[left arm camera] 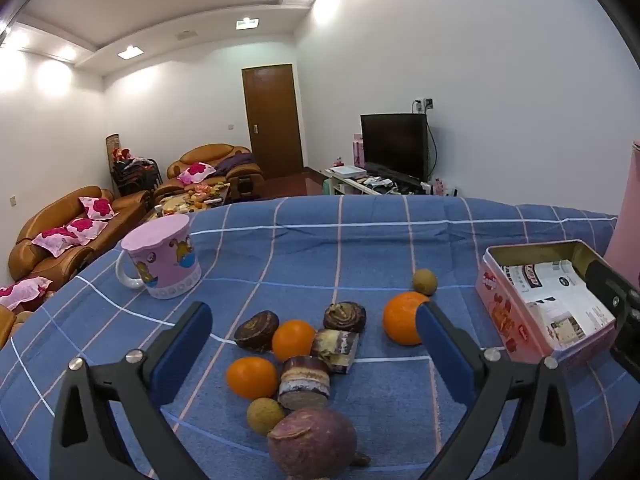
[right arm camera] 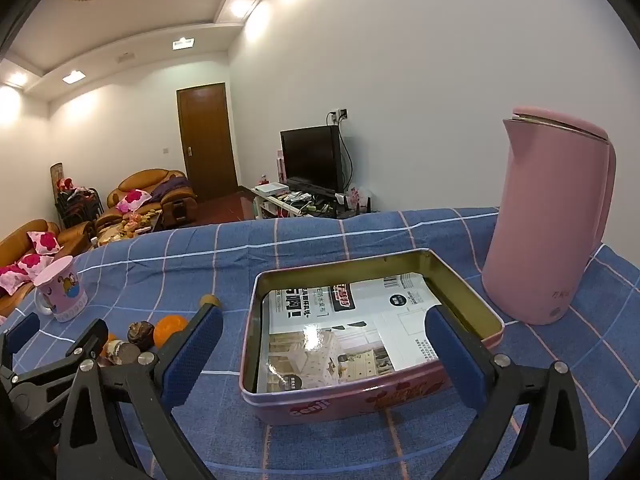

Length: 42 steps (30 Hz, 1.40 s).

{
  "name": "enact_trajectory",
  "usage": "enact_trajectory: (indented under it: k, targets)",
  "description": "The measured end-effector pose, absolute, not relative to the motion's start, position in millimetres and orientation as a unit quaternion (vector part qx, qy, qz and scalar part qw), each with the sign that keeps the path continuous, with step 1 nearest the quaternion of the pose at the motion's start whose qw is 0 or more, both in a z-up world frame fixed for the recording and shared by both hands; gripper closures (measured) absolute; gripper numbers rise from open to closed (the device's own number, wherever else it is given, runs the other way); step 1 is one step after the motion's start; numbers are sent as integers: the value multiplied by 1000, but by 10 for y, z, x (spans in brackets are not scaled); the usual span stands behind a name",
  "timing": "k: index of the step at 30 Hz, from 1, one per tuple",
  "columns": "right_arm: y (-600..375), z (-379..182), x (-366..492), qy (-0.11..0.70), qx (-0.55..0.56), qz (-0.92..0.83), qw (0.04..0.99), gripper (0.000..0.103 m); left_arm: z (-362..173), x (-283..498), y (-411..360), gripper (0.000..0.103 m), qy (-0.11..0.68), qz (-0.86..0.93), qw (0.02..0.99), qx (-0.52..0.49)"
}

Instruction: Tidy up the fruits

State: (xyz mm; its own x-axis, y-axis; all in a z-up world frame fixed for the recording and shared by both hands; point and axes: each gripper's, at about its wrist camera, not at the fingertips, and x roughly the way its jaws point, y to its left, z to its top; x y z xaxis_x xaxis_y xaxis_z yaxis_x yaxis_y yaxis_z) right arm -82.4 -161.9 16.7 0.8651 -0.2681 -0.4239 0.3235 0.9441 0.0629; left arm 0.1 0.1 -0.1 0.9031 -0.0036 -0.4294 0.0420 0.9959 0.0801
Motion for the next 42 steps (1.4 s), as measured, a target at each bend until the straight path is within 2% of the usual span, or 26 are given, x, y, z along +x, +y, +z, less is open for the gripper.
enact_trajectory:
  k: [42]
  targets:
    - [-1604, 177, -842, 202, 60, -157, 965, 1, -4, -46, -33, 0, 224, -30, 973, 48]
